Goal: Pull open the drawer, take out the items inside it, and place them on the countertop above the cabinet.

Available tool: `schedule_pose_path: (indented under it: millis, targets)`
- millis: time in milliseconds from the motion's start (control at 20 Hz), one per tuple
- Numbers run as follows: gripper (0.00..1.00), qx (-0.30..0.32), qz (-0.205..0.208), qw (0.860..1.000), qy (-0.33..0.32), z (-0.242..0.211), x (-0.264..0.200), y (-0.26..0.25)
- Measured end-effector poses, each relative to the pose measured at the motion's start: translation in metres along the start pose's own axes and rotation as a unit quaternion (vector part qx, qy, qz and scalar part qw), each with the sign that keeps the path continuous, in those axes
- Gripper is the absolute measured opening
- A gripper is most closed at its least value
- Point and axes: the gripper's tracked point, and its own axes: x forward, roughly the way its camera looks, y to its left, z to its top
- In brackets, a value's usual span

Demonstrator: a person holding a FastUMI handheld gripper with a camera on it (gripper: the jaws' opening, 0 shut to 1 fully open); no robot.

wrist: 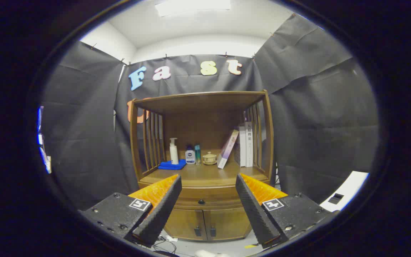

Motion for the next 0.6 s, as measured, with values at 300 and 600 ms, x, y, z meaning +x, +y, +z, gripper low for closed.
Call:
schedule_pose_path:
  millis: [300,600]
  targets:
    - [0.99,-0.002,0.008,1.000,-0.003,0.0030,0.0003,0.0033]
    - [0.99,-0.004,0.015,1.000,0.003,-0.0007,0.0065,0.0061]
